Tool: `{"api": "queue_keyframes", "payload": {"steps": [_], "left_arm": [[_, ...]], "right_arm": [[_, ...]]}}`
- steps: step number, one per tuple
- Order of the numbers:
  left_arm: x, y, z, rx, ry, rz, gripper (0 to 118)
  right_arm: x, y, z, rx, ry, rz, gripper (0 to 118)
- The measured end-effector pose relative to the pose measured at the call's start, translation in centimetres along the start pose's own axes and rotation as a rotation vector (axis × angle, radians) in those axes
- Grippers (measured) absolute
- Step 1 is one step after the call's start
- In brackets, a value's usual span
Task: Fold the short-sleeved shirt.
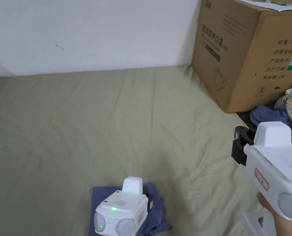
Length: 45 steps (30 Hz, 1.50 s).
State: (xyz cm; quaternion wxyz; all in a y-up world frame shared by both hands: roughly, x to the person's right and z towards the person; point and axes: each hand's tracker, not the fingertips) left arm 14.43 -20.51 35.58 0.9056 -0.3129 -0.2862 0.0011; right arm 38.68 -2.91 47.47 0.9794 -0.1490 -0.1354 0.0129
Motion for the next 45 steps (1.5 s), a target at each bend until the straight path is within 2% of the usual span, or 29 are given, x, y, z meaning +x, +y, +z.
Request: {"api": "queue_keyframes", "payload": {"steps": [3,10,19,27,34,38,45], "left_arm": [[-1.3,3.2,3.5,0.110,0.005,-0.007,0],[-5.0,8.8,10.6,0.338,0.125,-0.076,0],[-10.3,12.6,17.0,0.477,0.280,-0.089,0],[-13.5,12.3,19.5,0.516,0.388,-0.066,0],[-14.0,11.6,19.5,0.505,0.393,-0.045,0],[-14.1,11.0,19.5,0.487,0.390,-0.037,0],[-15.1,9.9,19.6,0.470,0.399,-0.011,0]], "right_arm": [[-0.7,0.9,0.6,0.029,0.011,0.004,0],[-3.1,3.0,1.8,0.095,0.040,0.007,0],[-6.1,4.7,2.3,0.164,0.072,0.006,0],[-7.3,3.8,1.5,0.186,0.083,0.003,0],[-7.9,1.9,-0.2,0.163,0.103,-0.004,0],[-9.2,-1.6,-3.3,0.046,0.169,-0.049,0],[-13.2,-8.8,-7.4,-0.094,0.248,-0.039,0]]}}
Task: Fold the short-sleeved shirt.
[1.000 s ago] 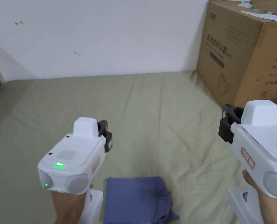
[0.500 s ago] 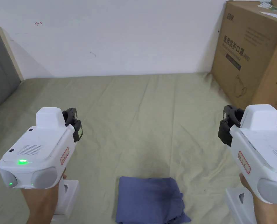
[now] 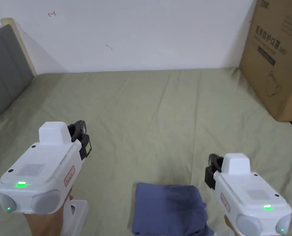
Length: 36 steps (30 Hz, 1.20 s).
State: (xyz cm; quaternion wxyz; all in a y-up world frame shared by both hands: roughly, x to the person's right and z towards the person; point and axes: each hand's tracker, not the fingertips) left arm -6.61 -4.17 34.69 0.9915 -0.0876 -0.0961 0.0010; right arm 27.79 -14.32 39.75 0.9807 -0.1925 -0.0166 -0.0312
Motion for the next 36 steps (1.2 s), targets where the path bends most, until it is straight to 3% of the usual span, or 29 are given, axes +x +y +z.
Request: {"api": "queue_keyframes", "payload": {"steps": [12,16,21,23,24,26,27,29,36], "left_arm": [[-2.0,-3.0,-0.9,-0.082,0.012,0.047,0],[-2.1,-4.5,-1.2,-0.130,-0.014,0.089,0],[-1.7,-6.8,-2.4,-0.274,-0.093,0.191,1],[-1.4,-8.2,-3.4,-0.375,-0.122,0.249,8],[-1.2,-9.0,-4.0,-0.445,-0.148,0.280,18],[-0.5,-10.6,-5.3,-0.561,-0.173,0.322,48],[0.0,-11.6,-6.0,-0.619,-0.190,0.343,73],[1.1,-13.5,-7.4,-0.715,-0.243,0.330,94],[3.4,-18.6,-12.1,-0.857,-0.348,0.320,97]], "right_arm": [[-3.1,-10.9,-5.1,-0.214,0.081,0.061,0],[-3.0,-14.2,-6.0,-0.293,0.052,0.077,0],[-3.1,-14.7,-6.0,-0.278,0.031,0.073,0],[-3.4,-14.8,-6.0,-0.279,0.022,0.080,0],[-3.3,-14.9,-5.9,-0.276,0.020,0.082,0],[-3.3,-15.0,-5.8,-0.267,0.021,0.082,0],[-3.3,-15.0,-5.8,-0.266,0.021,0.081,0],[-3.2,-14.9,-5.8,-0.269,0.023,0.076,0],[-3.0,-14.6,-5.9,-0.280,0.042,0.098,0]]}}
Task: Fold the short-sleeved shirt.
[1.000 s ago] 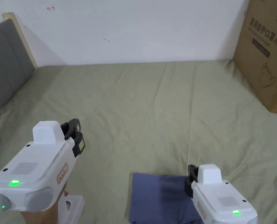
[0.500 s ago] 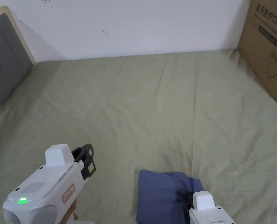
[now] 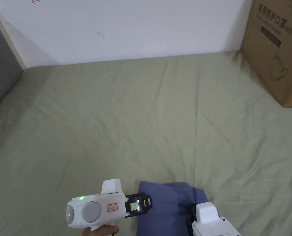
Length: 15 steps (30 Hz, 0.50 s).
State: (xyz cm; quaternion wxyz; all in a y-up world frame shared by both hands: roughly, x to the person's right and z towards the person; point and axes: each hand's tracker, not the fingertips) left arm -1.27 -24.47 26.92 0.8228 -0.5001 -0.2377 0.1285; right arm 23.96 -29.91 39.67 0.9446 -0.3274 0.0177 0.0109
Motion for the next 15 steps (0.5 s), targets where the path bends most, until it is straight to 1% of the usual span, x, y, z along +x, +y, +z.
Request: {"api": "queue_keyframes", "payload": {"steps": [1,2,3,5,6,8,9,10,12,13,15], "left_arm": [[-0.3,0.2,-0.7,-0.015,-0.006,0.012,96],[-0.5,0.2,-1.1,-0.037,-0.029,0.028,90],[-1.0,0.4,-1.4,-0.058,-0.057,0.054,78],[-1.8,0.7,-1.7,-0.087,-0.138,0.095,60],[-1.9,0.6,-1.5,-0.092,-0.177,0.112,57],[-2.2,0.6,-1.5,-0.084,-0.155,0.106,48],[-2.4,0.7,-1.6,-0.091,-0.160,0.105,35],[-2.6,0.6,-1.5,-0.102,-0.176,0.109,25],[-2.8,0.7,-1.6,-0.120,-0.232,0.148,23],[-2.6,0.7,-1.4,-0.113,-0.211,0.136,23],[-1.9,0.6,-1.1,-0.097,-0.190,0.077,18]], "right_arm": [[0.0,0.1,0.0,-0.004,0.004,0.011,0],[0.1,0.1,0.0,-0.005,0.008,0.024,0],[0.0,0.1,0.0,-0.006,0.010,0.035,0],[0.1,0.2,0.0,-0.007,0.013,0.050,0],[0.1,0.2,0.0,-0.007,0.014,0.054,0],[0.1,0.2,0.0,-0.007,0.016,0.056,0],[0.1,0.2,0.0,-0.008,0.016,0.055,0],[0.1,0.3,0.0,-0.008,0.017,0.054,0],[0.1,0.4,0.0,-0.011,0.015,0.058,0],[0.1,0.5,0.0,-0.014,0.015,0.057,0],[0.2,0.8,0.2,-0.022,0.020,0.045,0]]}}
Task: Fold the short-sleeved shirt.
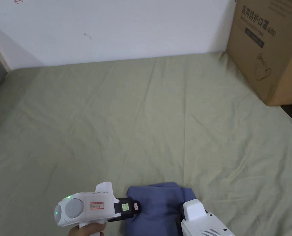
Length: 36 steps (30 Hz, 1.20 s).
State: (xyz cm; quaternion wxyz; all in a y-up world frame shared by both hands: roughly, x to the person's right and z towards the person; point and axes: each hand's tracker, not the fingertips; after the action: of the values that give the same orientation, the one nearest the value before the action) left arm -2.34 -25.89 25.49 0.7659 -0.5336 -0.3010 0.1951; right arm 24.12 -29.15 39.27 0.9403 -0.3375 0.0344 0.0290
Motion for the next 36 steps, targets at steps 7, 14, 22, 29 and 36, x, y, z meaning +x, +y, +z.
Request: {"api": "queue_keyframes", "payload": {"steps": [7,14,22,29,36], "left_arm": [[0.5,1.1,3.0,0.048,0.034,-0.069,12],[-4.4,4.6,10.1,0.114,0.182,-0.117,11],[-13.7,8.9,20.0,0.164,0.423,-0.072,11],[-21.4,11.1,25.7,0.148,0.602,0.021,11],[-24.2,11.6,26.6,0.146,0.627,0.088,12]], "right_arm": [[0.9,3.0,2.4,0.052,0.025,-0.034,0],[1.1,7.7,5.4,0.183,0.007,-0.024,0],[1.1,13.1,7.4,0.302,-0.023,-0.043,0],[0.8,16.1,7.0,0.341,-0.047,-0.033,0],[0.8,16.5,6.0,0.324,-0.054,-0.021,0]]}}
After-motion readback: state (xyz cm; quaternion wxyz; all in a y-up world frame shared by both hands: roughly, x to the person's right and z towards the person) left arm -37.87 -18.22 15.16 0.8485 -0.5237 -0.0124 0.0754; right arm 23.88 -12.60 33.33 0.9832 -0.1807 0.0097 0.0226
